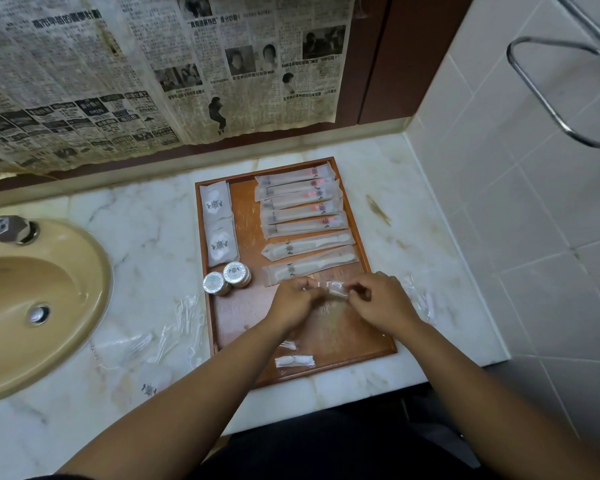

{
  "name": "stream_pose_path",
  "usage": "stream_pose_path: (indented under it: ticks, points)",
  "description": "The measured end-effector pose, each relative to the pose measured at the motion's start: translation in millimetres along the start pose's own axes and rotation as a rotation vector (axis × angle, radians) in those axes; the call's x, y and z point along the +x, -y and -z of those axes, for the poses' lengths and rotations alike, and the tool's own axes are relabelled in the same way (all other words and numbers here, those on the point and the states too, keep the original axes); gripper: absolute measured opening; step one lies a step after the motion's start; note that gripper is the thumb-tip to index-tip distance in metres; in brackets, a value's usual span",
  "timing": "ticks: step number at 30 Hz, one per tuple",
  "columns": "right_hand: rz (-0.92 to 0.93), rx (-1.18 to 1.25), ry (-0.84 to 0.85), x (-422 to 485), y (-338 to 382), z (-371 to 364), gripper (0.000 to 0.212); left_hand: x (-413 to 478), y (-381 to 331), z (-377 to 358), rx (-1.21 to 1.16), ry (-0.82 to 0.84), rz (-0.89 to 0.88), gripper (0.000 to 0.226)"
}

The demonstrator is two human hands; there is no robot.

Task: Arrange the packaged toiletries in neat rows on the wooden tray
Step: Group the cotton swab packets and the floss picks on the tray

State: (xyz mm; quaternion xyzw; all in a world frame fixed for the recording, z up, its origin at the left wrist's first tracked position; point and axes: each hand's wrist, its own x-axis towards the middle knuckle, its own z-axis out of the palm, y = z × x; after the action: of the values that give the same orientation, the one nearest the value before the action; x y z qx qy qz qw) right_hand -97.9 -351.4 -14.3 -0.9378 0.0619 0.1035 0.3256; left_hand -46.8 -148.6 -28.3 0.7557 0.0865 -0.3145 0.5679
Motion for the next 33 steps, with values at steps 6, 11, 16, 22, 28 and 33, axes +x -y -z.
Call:
stream_pose_path:
  ticks: [6, 11, 16, 22, 28, 33]
  points:
    - [-0.08, 0.079, 0.063, -2, -6, -1, 0.019, -1, 6, -2, 0.083, 0.013, -0.092, 0.008]
    - [0.278, -0.329, -0.118, -8, -24, -2, 0.01, -4, 26, -3, 0.687, -0.077, -0.554, 0.011]
    - [0.327, -0.457, -0.218, -8, -33, -6, 0.011, 4, 36, -9, 1.066, -0.046, -0.811, 0.023]
    - [0.294, -0.504, -0.182, -11, -38, -11, 0.018, 5, 35, -14, 1.107, -0.06, -0.824, 0.025]
    - [0.224, -0.542, -0.168, -7, -34, -14, 0.013, 9, 29, -13, 1.016, -0.142, -0.678, 0.035]
    - [0.194, -0.548, -0.184, -4, -31, -17, 0.01, 11, 28, -14, 1.047, -0.095, -0.591, 0.037]
